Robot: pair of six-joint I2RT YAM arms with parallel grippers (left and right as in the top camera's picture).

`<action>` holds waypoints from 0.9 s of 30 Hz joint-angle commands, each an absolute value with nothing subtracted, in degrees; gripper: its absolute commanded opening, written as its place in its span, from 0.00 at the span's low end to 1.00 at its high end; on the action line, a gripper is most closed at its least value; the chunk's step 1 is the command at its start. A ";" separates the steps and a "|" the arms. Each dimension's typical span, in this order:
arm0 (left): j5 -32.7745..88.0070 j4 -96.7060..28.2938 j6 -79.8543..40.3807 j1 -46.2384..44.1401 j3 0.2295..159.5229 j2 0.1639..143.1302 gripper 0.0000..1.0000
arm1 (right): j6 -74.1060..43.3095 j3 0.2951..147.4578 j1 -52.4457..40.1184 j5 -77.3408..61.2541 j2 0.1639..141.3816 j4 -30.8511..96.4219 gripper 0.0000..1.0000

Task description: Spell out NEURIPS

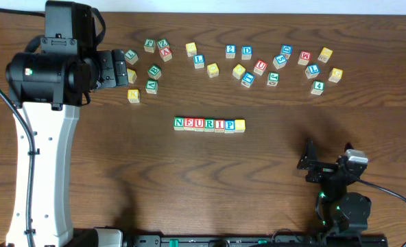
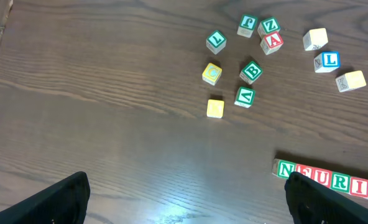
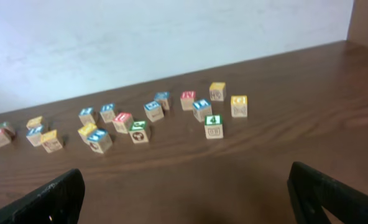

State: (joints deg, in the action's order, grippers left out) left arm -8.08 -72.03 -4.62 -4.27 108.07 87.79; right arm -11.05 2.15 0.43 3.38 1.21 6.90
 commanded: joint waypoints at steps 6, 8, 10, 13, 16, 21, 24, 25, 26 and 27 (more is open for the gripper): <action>-8.82 -72.23 -4.29 -4.19 107.72 88.03 0.99 | -9.56 0.27 0.78 2.31 0.27 3.81 0.99; -8.82 -72.23 -4.29 -4.19 107.72 88.03 0.98 | -9.56 0.27 0.78 2.37 0.30 3.88 0.99; -8.84 -72.23 -4.29 -4.19 107.72 88.03 0.99 | -9.56 0.30 0.78 2.28 0.36 4.03 0.99; -8.82 -72.23 -4.32 -4.19 107.72 88.03 0.99 | -9.56 0.32 0.78 2.39 0.38 4.03 0.99; -8.82 -72.23 -4.29 -4.19 107.72 88.03 0.99 | -9.56 0.32 0.78 2.39 0.38 4.03 0.99; -8.82 -72.23 -4.29 -4.19 107.72 88.03 0.99 | -9.56 0.32 0.78 2.39 0.38 4.03 0.99; -8.82 -72.23 -4.29 -4.19 107.72 88.03 0.99 | -9.56 0.32 0.78 2.39 0.38 4.03 0.99; -8.82 -72.23 -4.29 -4.19 107.72 88.03 0.99 | -9.56 0.32 0.78 2.37 0.38 4.03 0.99; -8.82 -72.23 -4.29 -4.19 107.72 88.03 0.99 | -9.56 0.32 0.78 2.39 0.38 4.03 0.99; -8.82 -72.23 -4.29 -4.19 107.72 88.03 0.99 | -9.56 0.32 0.78 2.37 0.38 4.03 0.99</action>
